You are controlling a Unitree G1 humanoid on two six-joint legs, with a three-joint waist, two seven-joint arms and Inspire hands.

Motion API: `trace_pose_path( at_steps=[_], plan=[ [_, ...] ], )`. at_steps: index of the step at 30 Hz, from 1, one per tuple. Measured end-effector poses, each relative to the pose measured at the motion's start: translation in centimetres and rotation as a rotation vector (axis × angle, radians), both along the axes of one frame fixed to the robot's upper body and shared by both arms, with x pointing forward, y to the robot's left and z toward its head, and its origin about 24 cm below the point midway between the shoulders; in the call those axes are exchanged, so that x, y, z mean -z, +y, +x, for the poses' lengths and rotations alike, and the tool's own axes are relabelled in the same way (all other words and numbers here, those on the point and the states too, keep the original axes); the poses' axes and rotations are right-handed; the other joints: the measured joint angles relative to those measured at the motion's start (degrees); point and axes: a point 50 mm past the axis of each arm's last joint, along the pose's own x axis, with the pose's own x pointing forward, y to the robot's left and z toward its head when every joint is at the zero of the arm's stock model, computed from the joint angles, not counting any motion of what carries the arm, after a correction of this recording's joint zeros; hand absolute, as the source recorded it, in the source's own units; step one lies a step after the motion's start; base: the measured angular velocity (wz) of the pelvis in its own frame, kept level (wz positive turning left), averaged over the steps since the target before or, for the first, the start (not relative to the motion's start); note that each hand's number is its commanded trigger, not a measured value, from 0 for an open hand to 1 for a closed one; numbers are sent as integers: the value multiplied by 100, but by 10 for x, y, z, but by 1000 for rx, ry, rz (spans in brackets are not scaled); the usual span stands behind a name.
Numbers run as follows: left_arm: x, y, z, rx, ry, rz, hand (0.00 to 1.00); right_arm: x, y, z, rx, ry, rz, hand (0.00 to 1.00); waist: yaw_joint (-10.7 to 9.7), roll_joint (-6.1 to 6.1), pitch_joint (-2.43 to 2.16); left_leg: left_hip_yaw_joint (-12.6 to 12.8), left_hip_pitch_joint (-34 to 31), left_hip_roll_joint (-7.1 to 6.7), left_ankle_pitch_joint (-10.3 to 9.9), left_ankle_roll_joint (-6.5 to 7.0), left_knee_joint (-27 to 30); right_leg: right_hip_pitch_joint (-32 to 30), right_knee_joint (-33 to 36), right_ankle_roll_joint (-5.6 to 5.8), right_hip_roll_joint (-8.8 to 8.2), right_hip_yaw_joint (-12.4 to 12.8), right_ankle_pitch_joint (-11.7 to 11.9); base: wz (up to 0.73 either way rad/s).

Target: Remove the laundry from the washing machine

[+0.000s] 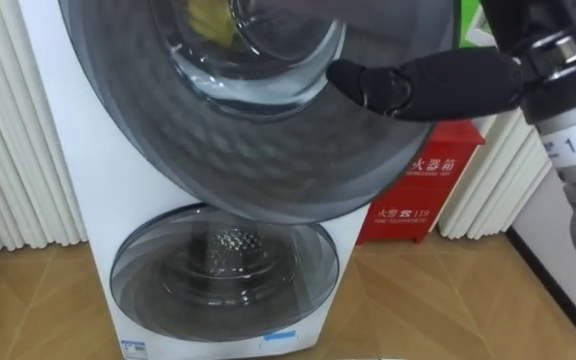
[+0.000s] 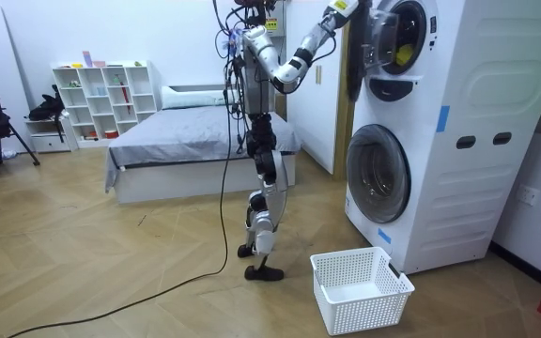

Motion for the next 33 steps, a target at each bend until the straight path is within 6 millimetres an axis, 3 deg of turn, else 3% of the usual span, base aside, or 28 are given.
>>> trace_pose_path(
  at_steps=[3, 5, 10, 21, 25, 27, 29, 33],
  plan=[
    [0, 0, 0, 0, 1, -1, 0, 0, 3, -2, -67, 8, 9, 0, 37, 4, 12, 10, 43, 9, 1, -2, -9, 24, -1, -5, 12, 2, 3, -1],
    [1, -1, 0, 0, 6, -4, 0, 0, 6, -3, -124, 25, 10, 0, 54, 18, 56, 19, 97, 19, 2, -6, -16, 81, -7, -7, 21, 4, 4, 0],
    [3, -5, 5, 45, 20, -13, 0, 10, 13, -4, -224, 37, 65, 0, 196, 73, 91, 59, 54, 27, -12, -25, -29, 70, -41, -24, 28, 12, 14, 0],
    [6, -10, -3, 79, 76, -22, 0, 40, 26, -5, -550, 144, 389, 0, 491, 232, 93, -17, 92, 58, -32, -50, 9, 189, -99, -31, 57, -40, 48, 2],
    [8, -14, -1, 115, 100, -21, 0, 77, 34, 2, -622, 312, 482, 0, 649, 407, 102, -32, 87, 62, -46, -55, 11, 192, -79, -37, 60, -31, 55, 0],
    [9, -19, -3, 131, 108, -26, 0, 82, 40, -2, -664, 336, 506, 0, 638, 518, 93, -30, 81, 57, -46, -55, 16, 180, -82, -41, 60, -16, 57, 0],
    [9, -19, 0, 135, 102, -24, 0, 83, 46, -4, -708, 345, 498, 0, 649, 549, 86, -28, 78, 27, -35, -69, 9, 175, -96, -50, 68, -14, 51, 0],
    [9, -21, 2, 144, 100, -29, 0, 85, 49, -5, -754, 352, 500, 0, 644, 484, 89, -31, 78, 29, -24, -80, 43, 170, -100, -55, 73, -12, 49, 0]
  ],
)
